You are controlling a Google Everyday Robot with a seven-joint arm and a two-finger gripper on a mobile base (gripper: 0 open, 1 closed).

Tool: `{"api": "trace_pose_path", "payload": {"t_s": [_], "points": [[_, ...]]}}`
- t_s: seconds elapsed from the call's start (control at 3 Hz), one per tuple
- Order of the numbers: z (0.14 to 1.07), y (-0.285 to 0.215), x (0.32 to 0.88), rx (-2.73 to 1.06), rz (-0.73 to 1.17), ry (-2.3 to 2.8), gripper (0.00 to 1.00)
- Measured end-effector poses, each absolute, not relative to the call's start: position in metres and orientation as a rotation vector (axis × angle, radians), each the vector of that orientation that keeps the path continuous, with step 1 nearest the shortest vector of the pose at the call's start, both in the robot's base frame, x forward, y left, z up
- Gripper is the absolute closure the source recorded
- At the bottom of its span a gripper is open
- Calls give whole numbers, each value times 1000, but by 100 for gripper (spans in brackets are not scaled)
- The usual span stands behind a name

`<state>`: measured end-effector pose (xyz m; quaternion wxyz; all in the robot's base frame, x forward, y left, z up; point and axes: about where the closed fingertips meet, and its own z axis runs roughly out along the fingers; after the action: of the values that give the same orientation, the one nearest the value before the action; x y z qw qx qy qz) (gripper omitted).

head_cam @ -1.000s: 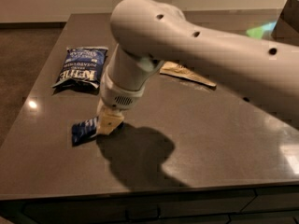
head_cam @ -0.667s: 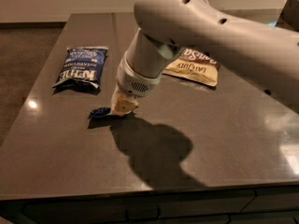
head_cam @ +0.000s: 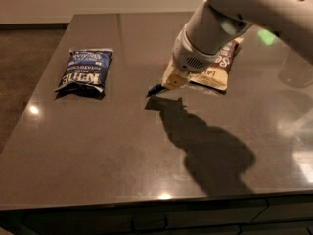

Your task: Move rxbar blueberry near brown chip bag

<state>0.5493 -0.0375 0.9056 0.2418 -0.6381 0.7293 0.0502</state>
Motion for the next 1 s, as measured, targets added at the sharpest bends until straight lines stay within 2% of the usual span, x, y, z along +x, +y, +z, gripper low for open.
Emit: {"api": "trace_pose_path", "payload": {"t_s": [0.33, 0.67, 1.0], "points": [[913, -64, 562, -1693, 80, 2027, 100], [914, -62, 561, -1697, 80, 2024, 74], [914, -62, 560, -1698, 79, 2023, 53]]}}
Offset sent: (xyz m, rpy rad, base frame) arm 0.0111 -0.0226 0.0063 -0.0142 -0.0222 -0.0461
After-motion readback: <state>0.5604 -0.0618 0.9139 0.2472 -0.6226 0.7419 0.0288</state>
